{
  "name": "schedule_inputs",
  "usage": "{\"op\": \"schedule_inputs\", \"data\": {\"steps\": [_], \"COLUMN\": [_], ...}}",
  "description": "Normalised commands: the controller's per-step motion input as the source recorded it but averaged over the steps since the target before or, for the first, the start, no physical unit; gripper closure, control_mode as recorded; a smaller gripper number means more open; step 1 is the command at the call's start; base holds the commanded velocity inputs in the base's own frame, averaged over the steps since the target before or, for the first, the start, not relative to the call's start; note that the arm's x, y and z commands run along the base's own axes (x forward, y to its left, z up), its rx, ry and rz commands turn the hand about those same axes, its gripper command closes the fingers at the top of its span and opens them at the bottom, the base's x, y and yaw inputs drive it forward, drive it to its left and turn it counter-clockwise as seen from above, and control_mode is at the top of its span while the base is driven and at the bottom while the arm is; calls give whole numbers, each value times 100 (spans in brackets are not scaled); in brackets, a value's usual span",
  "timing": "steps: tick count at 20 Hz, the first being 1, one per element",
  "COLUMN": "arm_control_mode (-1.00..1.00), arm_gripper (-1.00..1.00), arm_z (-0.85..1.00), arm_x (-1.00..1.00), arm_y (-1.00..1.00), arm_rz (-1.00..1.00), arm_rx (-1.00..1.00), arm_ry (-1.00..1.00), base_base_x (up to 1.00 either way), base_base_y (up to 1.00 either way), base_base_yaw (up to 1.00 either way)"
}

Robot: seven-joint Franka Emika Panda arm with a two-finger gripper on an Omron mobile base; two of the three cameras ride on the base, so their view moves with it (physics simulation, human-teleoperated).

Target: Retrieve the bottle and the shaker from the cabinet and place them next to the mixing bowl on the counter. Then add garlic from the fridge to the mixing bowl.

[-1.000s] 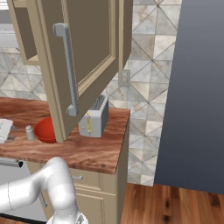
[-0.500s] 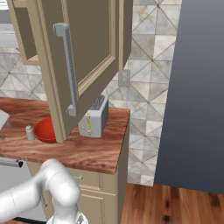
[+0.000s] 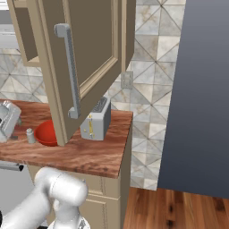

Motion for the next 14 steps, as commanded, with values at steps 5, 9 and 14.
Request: {"op": "schedule_inputs", "data": {"steps": [5, 9, 14], "arm_control_mode": [-100, -100, -100], "arm_gripper": [-100, -100, -100], "arm_z": [57, 65, 55], "arm_x": [15, 31, 21], "arm_y": [-100, -85, -23], "arm_rz": [0, 2, 14], "arm_rx": [-11, -30, -45], "arm_ry": [-15, -3, 0], "base_base_x": [0, 0, 0], "base_base_y": [0, 0, 0], "base_base_yaw": [0, 0, 0]}}
